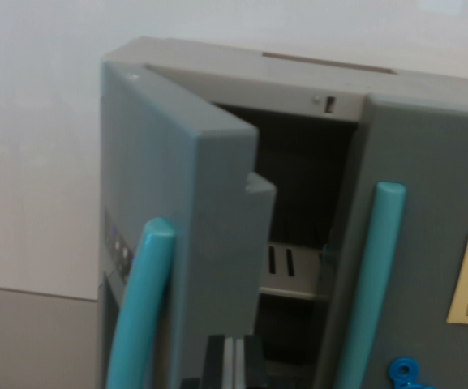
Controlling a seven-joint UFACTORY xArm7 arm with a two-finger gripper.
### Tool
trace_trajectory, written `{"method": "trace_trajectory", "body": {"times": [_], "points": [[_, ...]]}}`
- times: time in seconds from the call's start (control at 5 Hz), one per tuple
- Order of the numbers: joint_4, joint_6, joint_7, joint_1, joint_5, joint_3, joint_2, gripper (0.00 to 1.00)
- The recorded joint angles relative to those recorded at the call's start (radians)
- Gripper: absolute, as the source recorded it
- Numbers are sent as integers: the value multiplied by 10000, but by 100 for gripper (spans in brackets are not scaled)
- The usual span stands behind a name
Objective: Close fridge door
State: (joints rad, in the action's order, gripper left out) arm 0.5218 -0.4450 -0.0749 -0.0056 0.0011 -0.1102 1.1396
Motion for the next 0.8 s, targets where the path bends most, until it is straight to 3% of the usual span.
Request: {"method": "trace_trajectory", "body": {"times": [0.2, 0.4, 0.6, 0.8], "points": [[0, 0, 0, 0, 0, 0, 0, 100], [-2, 0, 0, 0, 0, -274, -106, 100], [-2, 0, 0, 0, 0, -274, -106, 100], [-2, 0, 0, 0, 0, -505, -457, 100]]}}
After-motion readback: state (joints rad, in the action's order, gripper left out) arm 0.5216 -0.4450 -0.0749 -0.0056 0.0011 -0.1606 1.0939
